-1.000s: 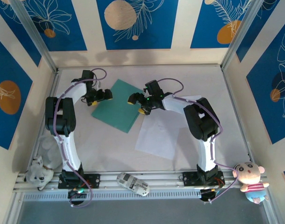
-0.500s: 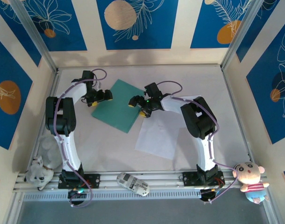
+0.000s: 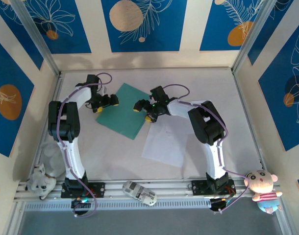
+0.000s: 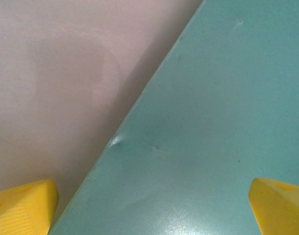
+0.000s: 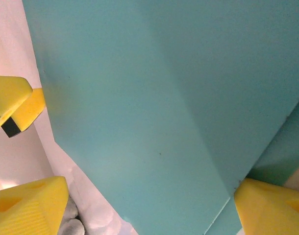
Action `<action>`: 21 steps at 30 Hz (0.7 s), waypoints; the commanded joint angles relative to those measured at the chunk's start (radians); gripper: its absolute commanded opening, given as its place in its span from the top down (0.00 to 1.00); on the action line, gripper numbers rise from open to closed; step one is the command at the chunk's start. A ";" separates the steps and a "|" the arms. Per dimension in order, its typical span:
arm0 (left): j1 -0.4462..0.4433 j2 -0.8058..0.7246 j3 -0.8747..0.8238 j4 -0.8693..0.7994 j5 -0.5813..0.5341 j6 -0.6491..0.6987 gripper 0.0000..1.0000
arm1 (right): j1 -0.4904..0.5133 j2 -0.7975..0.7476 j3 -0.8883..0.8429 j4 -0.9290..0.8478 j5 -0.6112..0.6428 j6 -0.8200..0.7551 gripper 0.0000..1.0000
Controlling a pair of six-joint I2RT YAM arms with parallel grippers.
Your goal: Put the files into the folder
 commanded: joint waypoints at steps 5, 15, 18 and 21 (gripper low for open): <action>0.014 -0.002 -0.026 -0.029 0.054 -0.036 0.00 | 0.015 0.033 0.051 -0.004 -0.044 0.009 0.12; 0.012 -0.112 -0.127 -0.029 0.133 -0.116 0.00 | 0.009 -0.016 0.105 -0.021 -0.103 0.000 0.12; 0.012 -0.151 -0.182 0.003 0.175 -0.151 0.00 | 0.007 -0.041 0.115 -0.028 -0.115 -0.006 0.12; 0.011 -0.185 -0.235 0.044 0.228 -0.180 0.00 | 0.005 -0.057 0.130 -0.036 -0.138 -0.005 0.12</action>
